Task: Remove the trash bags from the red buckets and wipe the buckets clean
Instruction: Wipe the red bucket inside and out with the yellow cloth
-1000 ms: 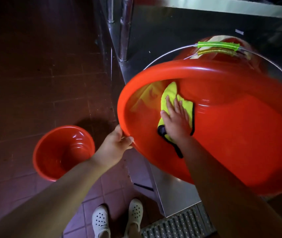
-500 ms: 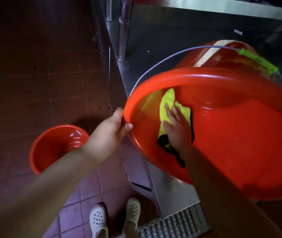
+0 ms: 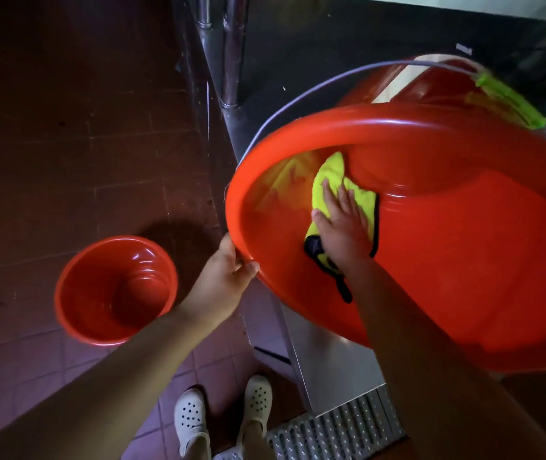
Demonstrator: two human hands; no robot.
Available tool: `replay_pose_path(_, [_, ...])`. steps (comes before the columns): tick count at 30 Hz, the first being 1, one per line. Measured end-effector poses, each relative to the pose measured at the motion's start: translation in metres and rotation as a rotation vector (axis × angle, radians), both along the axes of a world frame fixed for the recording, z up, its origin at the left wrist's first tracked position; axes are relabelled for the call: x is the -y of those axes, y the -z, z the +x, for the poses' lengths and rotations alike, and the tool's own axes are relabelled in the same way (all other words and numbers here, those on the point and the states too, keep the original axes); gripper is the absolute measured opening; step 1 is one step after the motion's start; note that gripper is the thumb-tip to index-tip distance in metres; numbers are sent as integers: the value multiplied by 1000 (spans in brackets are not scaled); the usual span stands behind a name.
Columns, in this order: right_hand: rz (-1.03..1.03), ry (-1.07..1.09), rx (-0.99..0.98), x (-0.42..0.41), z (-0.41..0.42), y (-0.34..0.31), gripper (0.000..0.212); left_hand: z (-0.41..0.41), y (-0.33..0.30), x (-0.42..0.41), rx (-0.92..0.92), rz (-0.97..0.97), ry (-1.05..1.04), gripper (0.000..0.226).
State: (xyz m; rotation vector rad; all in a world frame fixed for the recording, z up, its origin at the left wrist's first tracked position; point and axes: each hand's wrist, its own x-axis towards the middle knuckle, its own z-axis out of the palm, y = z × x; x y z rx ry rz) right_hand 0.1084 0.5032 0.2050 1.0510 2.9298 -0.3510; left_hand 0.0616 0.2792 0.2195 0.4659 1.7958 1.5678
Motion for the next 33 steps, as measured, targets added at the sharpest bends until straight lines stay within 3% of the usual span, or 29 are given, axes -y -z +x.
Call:
replay_pose_path(2, [51,-93,-85,42,18,2,68,2,0,0,0,24,-29,41])
replay_pose_path(5, [41,-211,-167,94,53,4,59,4,-3,-1,-63,17,-55,38])
replay_pose_path(10, [-59,-321,-233,78,57,2,55,-8,-14,3,-205,-26,2,28])
replay_pose_path(13, [-60,-247,-231,39,36,3,57,-27,-27,9,-337,-57,30,18])
replay_pose_path(19, [-80,2,6,-46,-1,-6,53,-46,-51,12,-510,-44,62,16])
replay_pose_path(23, [-63,34,85,-51,-9,-5,54,-32,-33,3,-322,30,-48,32])
replay_pose_path(27, [-73,42,79,-38,-9,-6,56,-5,-5,-3,-114,-49,-8,38])
replay_pose_path(33, [-11,-139,-153,61,32,-1,63,4,-3,-2,-120,-19,-68,42])
